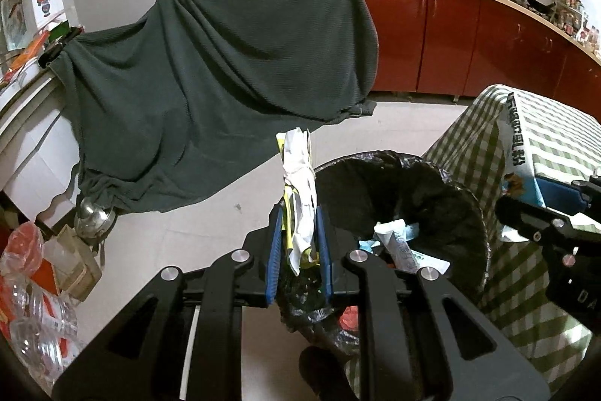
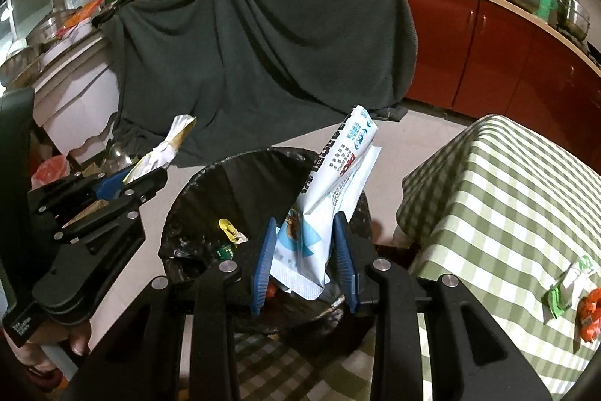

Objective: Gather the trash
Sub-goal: 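Open both tools over the bin to drop the wrapper and white tube, then return both tools to the table and grasp the orange bag with the right tool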

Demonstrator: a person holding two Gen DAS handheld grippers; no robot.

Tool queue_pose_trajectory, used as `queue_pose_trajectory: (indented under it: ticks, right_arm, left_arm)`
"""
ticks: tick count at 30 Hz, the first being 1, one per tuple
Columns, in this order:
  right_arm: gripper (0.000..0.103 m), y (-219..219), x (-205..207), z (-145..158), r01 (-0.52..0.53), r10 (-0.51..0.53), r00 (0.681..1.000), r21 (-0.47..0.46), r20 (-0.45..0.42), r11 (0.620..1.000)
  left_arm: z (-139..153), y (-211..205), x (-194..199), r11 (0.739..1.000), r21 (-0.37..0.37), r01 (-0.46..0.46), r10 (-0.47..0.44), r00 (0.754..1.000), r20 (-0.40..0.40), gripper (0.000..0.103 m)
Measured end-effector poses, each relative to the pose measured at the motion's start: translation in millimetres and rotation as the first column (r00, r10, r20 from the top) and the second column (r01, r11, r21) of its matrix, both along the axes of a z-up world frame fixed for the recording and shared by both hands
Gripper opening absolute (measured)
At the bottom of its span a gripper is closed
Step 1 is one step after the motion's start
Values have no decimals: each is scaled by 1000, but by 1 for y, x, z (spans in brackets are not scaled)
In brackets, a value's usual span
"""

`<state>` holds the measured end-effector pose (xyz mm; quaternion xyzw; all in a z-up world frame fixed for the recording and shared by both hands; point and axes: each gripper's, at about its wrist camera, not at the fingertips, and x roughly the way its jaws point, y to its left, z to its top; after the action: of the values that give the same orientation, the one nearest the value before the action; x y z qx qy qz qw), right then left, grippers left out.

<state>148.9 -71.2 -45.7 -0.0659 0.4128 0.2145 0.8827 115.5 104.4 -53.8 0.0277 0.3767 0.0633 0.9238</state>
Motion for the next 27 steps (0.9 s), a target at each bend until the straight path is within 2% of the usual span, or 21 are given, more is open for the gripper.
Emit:
queue_pose_trajectory:
  ticks: [5, 7, 8, 10, 15, 26, 27]
  right_arm:
    - [36, 11, 9, -8, -14, 14, 999, -22, -34, 1000]
    - [53, 12, 11, -9, -3, 2, 1000, -30, -29, 1000]
    - [55, 12, 12, -9, 6, -6, 1000, -26, -23, 1000]
    - [55, 10, 11, -8, 17, -17, 1000, -21, -16, 1000]
    - [55, 1, 9, -4, 46, -46, 999, -3, -2, 999]
    - [55, -29, -3, 11, 111, -112, 993, 36, 43, 993]
    - [55, -31, -4, 12, 116, -117, 992, 38, 45, 993]
  left_arm:
    - [-4, -3, 7, 1000, 7, 3, -3, 1000, -2, 19]
    - [-8, -3, 9, 1000, 10, 3, -3, 1000, -5, 23]
    - [-10, -4, 9, 1000, 12, 4, -4, 1000, -9, 26]
    - [-12, -3, 10, 1000, 13, 0, 0, 1000, -7, 38]
    - [-12, -3, 11, 1000, 7, -8, 8, 1000, -6, 43]
    - [-3, -13, 2, 1000, -4, 10, -10, 1000, 13, 45]
    - [0, -15, 1, 1000, -8, 12, -12, 1000, 16, 48]
